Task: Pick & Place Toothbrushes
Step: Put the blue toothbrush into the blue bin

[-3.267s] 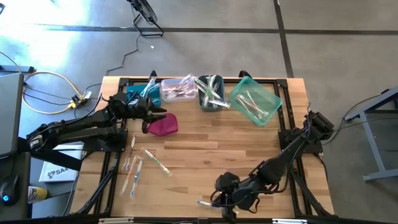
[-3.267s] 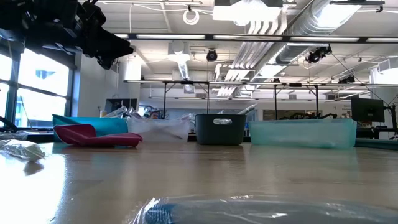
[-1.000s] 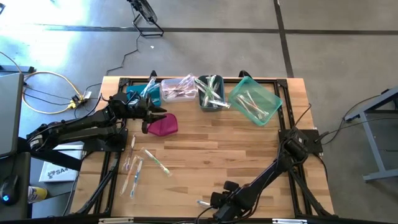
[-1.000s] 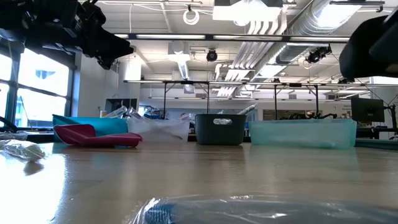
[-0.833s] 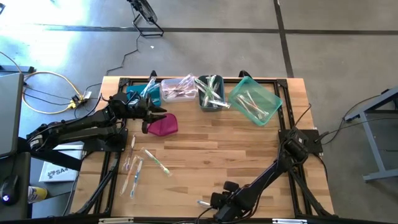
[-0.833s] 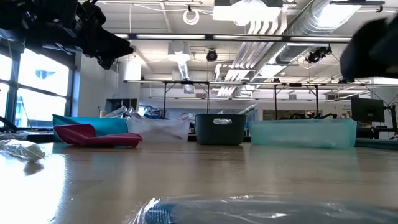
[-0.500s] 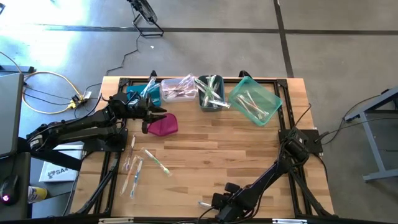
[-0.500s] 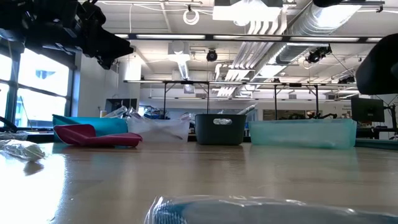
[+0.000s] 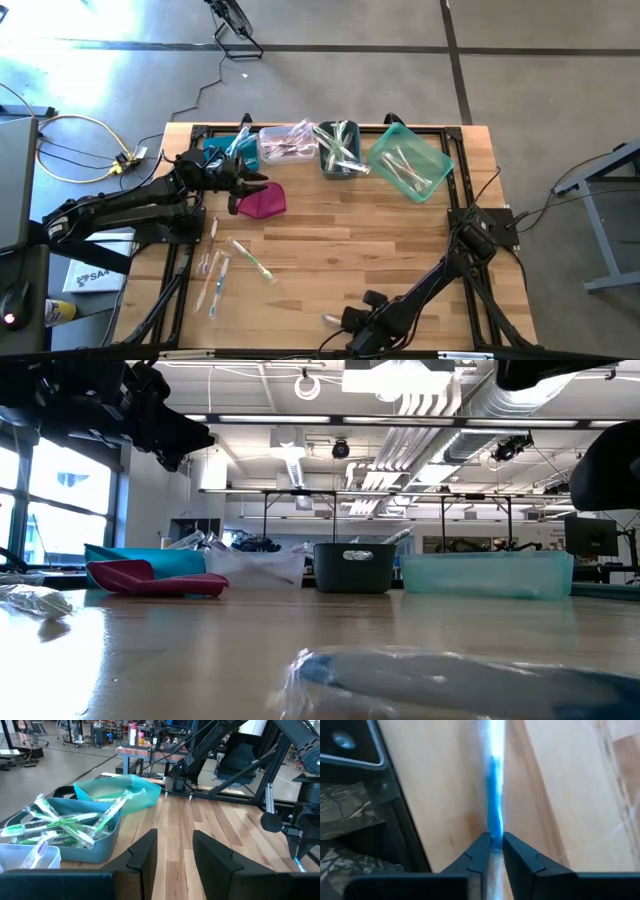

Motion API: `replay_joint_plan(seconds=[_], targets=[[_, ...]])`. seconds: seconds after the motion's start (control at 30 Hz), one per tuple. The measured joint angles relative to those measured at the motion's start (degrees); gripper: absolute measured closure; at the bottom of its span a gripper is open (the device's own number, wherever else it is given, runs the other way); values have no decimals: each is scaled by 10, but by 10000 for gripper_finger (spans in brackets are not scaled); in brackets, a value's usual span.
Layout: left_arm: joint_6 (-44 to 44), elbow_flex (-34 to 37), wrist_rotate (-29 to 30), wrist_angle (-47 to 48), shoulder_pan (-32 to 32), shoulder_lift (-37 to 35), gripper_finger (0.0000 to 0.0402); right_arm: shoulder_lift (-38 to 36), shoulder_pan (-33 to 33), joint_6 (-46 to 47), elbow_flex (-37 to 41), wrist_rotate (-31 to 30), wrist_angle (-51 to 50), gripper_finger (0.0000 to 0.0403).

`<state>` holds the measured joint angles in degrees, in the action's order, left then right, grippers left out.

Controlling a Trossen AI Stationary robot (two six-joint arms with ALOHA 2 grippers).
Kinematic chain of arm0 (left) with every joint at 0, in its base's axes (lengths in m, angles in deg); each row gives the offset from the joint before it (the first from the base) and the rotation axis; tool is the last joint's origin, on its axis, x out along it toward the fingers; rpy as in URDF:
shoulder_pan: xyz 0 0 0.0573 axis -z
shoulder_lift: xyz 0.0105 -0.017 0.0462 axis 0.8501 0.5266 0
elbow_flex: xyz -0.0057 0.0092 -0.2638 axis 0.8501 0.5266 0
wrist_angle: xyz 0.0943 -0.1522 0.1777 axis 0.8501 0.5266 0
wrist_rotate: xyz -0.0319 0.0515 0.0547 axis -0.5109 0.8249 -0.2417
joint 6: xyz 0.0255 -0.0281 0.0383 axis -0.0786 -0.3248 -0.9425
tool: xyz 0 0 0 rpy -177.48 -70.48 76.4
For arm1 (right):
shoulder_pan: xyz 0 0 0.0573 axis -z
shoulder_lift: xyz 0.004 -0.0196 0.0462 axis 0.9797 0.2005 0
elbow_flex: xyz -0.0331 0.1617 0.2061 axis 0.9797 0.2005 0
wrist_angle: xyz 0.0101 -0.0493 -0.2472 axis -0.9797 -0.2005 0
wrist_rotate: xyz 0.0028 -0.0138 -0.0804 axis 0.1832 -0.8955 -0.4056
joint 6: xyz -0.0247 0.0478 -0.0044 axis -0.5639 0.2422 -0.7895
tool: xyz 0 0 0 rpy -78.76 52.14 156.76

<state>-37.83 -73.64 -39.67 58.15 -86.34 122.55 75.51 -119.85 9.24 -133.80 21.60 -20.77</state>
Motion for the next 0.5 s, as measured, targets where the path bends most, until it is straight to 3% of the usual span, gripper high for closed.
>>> replay_joint_plan(seconds=[0.17, 0.5], targets=[[0, 0, 0, 0, 0, 0, 280, 0, 11, -5, 0, -5, -24, 387], [0, 0, 0, 0, 0, 0, 280, -32, 26, -22, 5, -12, -52, 398]])
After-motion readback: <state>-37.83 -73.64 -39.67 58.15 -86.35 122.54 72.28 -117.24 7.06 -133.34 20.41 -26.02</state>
